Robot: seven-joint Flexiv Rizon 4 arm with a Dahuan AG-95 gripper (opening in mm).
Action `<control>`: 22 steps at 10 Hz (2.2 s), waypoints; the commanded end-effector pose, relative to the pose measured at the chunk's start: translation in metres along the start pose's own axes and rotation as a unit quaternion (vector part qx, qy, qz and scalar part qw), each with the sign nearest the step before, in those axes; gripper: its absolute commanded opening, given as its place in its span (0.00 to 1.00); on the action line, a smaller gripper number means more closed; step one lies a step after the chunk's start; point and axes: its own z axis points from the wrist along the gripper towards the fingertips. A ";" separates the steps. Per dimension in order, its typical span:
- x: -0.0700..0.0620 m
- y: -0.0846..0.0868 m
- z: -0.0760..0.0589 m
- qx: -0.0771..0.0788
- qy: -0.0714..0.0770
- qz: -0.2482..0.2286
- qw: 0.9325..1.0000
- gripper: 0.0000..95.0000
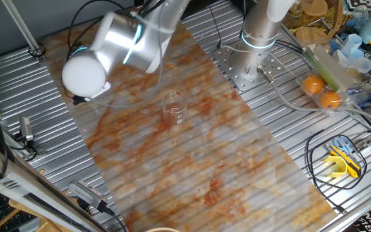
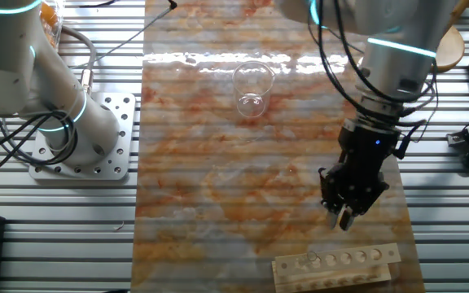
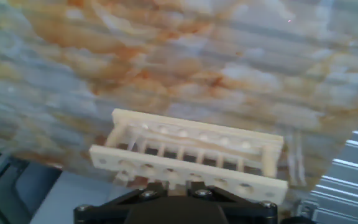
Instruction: Pour out the test tube
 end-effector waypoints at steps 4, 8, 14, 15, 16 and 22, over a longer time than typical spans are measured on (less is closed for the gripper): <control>0.002 0.022 0.011 -0.052 0.008 0.099 0.994 0.20; -0.001 0.028 0.015 -0.100 0.012 0.172 0.980 0.20; -0.005 0.037 0.022 -0.120 0.019 0.225 0.967 0.20; -0.005 0.039 0.023 -0.124 0.021 0.233 0.964 0.20; -0.006 0.040 0.024 -0.127 0.023 0.241 0.962 0.20; -0.008 0.026 0.027 -0.105 0.020 0.221 0.970 0.20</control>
